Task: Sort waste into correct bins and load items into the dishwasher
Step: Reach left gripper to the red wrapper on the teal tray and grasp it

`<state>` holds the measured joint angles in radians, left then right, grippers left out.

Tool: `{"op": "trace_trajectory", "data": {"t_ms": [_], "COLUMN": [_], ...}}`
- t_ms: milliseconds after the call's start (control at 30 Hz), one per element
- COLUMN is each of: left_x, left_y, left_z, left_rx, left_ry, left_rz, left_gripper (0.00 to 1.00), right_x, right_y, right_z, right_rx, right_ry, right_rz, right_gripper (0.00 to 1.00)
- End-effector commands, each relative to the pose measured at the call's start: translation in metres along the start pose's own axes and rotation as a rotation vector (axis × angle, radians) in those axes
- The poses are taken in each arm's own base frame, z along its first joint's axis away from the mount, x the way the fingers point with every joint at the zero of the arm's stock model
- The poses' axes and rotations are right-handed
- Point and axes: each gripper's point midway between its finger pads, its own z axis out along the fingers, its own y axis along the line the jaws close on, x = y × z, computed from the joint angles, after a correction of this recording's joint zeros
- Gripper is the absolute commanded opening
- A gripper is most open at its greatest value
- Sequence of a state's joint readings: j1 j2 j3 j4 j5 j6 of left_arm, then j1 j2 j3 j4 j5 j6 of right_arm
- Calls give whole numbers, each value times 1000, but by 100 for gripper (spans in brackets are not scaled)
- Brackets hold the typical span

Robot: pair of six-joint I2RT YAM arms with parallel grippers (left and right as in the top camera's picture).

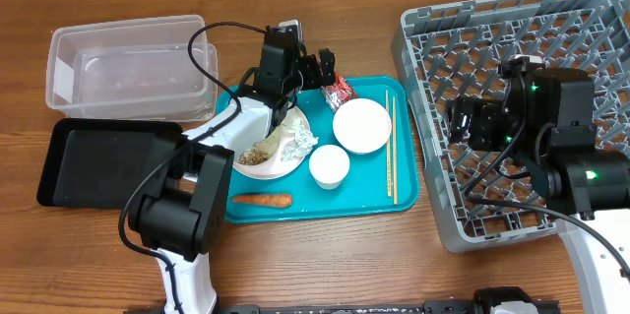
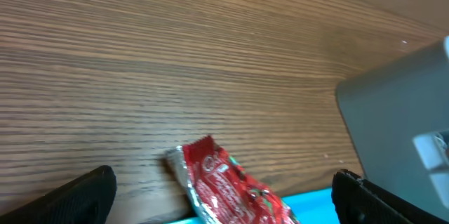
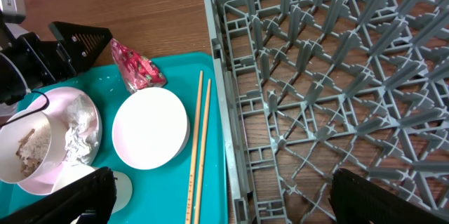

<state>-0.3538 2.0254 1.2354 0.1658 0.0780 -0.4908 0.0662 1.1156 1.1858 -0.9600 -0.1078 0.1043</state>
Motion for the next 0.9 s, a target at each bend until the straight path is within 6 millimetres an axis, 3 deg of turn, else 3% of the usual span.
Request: {"op": "trace_trajectory", "data": {"t_ms": [0, 200, 500, 667, 867], "left_x": [-8, -10, -3, -5, 15], "left_y": [5, 8, -3, -6, 3], "left_z": [4, 6, 33, 36, 35], "left_rx": [-54, -89, -79, -82, -120], "left_ry": [-39, -65, -7, 6, 87], "left_rz": [33, 66, 87, 88, 89], "left_gripper": [100, 100, 100, 100, 93], "right_x": [-10, -10, -8, -7, -7], "right_y": [4, 4, 4, 3, 3], "right_z": [-8, -8, -8, -8, -8], "right_rx": [-13, -13, -11, -11, -11], "right_ry": [-35, -35, -25, -23, -23], "right_rz": [-4, -4, -3, -3, -3], "right_gripper": [100, 100, 100, 100, 100]}}
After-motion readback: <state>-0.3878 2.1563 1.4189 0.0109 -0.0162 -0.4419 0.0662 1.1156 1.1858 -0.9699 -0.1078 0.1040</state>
